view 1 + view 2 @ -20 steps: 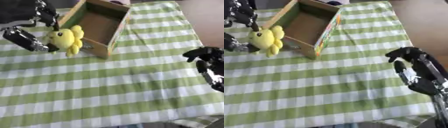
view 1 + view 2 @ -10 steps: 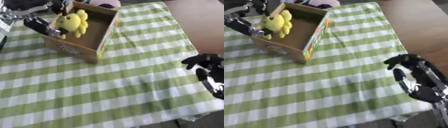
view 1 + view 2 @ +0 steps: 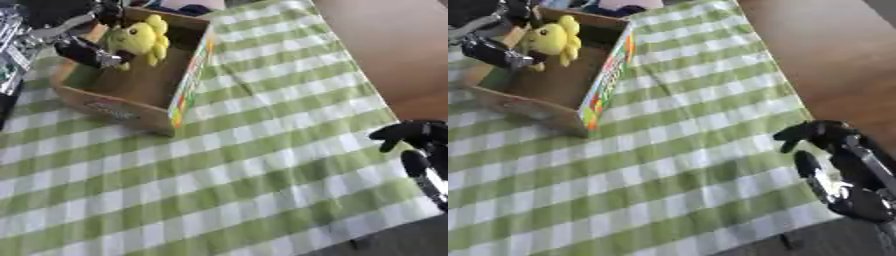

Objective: Pick up objects on the table and place them in the box.

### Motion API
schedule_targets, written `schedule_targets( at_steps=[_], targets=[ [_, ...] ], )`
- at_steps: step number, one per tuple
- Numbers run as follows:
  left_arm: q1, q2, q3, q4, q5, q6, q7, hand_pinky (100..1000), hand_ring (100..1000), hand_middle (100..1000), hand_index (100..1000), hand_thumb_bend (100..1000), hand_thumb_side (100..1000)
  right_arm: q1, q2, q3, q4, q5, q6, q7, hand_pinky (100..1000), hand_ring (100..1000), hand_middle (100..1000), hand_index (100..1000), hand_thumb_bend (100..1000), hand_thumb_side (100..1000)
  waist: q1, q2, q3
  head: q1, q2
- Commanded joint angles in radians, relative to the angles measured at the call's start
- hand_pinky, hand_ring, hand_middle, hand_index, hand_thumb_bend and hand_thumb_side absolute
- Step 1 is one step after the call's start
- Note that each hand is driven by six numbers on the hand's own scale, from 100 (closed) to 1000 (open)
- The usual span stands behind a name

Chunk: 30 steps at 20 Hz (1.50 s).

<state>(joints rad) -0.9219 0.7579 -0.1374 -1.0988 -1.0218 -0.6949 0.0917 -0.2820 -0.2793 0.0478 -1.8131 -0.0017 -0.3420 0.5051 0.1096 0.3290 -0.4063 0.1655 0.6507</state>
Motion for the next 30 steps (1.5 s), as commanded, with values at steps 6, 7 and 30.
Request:
schedule_targets(
  at_steps=[6,7,30],
  targets=[
    [0.0,0.019,0.01,0.019,-0.13,0.023,0.095,642,638,664,761,640,427,-0.01,-0.005,-0.006,-0.019,-0.003,0.001,-0.003,783,739,534,738,100,533,-0.004,-0.015,-0.002,0.013,-0.01],
    [0.003,0.021,0.009,0.018,-0.137,0.024,0.098,655,656,687,774,661,447,-0.009,-0.005,-0.007,-0.018,-0.003,0.001,-0.003,783,739,534,738,100,533,-0.005,-0.016,0.0,0.013,-0.01],
    [0.625,0.141,0.13,-0.892,1.004,0.178,-0.295,572,545,571,821,100,498,0.026,-0.008,-0.037,-0.013,0.004,-0.002,-0.029,783,739,534,738,100,526,-0.087,-0.047,0.218,0.02,0.038]
  ],
)
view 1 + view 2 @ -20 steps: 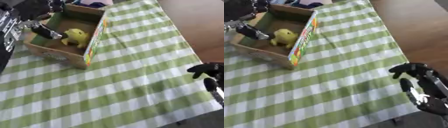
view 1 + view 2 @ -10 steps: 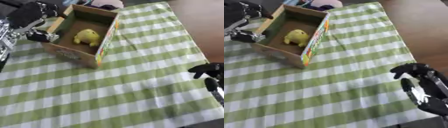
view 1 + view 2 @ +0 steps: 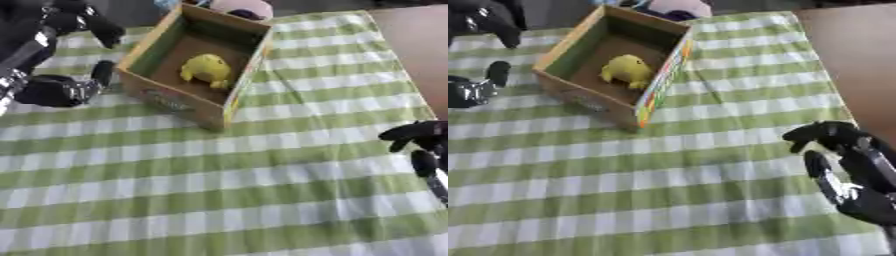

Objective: Pick up objects on the table and place them in the box.

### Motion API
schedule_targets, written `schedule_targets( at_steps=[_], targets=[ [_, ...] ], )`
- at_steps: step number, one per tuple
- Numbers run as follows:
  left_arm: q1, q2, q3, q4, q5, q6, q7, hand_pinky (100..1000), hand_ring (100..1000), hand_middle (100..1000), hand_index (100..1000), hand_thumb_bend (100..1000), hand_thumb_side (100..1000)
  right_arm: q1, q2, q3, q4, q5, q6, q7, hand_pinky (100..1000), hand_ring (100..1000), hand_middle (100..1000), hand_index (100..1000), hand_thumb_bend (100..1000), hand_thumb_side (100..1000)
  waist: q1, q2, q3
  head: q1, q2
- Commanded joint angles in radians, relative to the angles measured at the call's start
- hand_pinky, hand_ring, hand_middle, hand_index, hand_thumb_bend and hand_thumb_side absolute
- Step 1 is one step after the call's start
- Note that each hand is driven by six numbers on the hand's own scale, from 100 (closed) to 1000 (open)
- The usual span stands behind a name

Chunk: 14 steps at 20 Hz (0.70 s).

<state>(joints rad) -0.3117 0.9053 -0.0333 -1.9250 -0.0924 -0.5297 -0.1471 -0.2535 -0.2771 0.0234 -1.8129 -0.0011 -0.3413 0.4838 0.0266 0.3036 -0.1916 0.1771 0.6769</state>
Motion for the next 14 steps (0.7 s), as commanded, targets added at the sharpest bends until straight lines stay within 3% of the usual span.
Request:
schedule_targets(
  at_steps=[1,6,10,14],
  targets=[
    [0.027,-0.028,0.025,-0.07,0.099,0.013,-0.084,573,543,570,825,100,520,0.001,-0.011,-0.014,-0.013,0.005,-0.003,-0.01,783,739,534,738,100,525,-0.009,-0.023,0.011,0.01,0.016],
    [0.064,-0.158,0.009,-0.075,0.204,0.042,-0.234,576,538,567,845,100,646,0.001,-0.01,-0.017,-0.013,0.006,-0.008,-0.018,782,739,534,738,100,525,-0.026,-0.028,0.039,0.02,0.033],
    [0.082,-0.272,0.008,-0.075,0.272,0.112,-0.343,575,533,562,852,100,690,0.006,-0.007,-0.02,-0.012,0.007,-0.008,-0.024,782,738,533,737,100,524,-0.036,-0.03,0.044,0.016,0.047],
    [0.097,-0.332,0.008,-0.075,0.297,0.161,-0.401,580,536,567,857,100,710,0.006,-0.004,-0.022,-0.013,0.006,-0.008,-0.03,781,737,532,736,100,525,-0.038,-0.035,0.049,0.013,0.051]
  ],
)
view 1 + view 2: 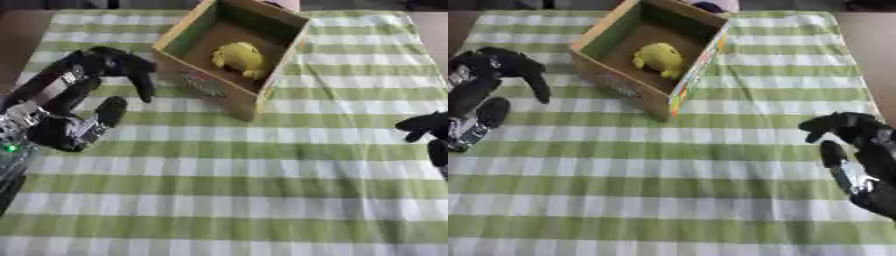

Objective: Pick up objects on the table and place them in the box.

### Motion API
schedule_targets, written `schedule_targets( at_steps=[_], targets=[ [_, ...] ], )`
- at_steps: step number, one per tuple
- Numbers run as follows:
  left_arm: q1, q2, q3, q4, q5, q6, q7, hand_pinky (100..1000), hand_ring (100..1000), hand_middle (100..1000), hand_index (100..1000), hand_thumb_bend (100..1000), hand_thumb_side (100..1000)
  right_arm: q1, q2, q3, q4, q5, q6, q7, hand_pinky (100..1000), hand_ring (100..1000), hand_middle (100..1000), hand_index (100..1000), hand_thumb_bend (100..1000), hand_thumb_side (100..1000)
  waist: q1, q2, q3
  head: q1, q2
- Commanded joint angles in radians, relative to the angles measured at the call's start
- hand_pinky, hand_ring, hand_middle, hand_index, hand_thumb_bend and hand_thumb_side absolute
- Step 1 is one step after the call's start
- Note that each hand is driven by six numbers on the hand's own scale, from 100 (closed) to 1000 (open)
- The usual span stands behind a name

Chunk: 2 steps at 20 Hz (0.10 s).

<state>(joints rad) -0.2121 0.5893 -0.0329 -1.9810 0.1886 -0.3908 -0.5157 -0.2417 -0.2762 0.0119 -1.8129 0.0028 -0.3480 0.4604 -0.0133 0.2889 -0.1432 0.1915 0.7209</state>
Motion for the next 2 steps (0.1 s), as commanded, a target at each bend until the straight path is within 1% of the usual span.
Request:
schedule_targets(
  at_steps=[1,2],
  targets=[
    [-0.001,-0.03,0.005,-0.019,0.018,0.035,-0.046,578,535,567,858,100,730,-0.005,-0.004,-0.011,-0.012,0.002,-0.001,-0.007,781,736,532,736,100,525,0.002,-0.022,0.001,-0.006,0.01],
    [-0.001,-0.042,0.001,-0.019,0.021,0.047,-0.058,578,535,567,858,100,732,-0.003,-0.003,-0.012,-0.012,0.002,0.0,-0.008,781,736,532,736,100,525,0.001,-0.023,0.003,-0.011,0.011]
  ],
)
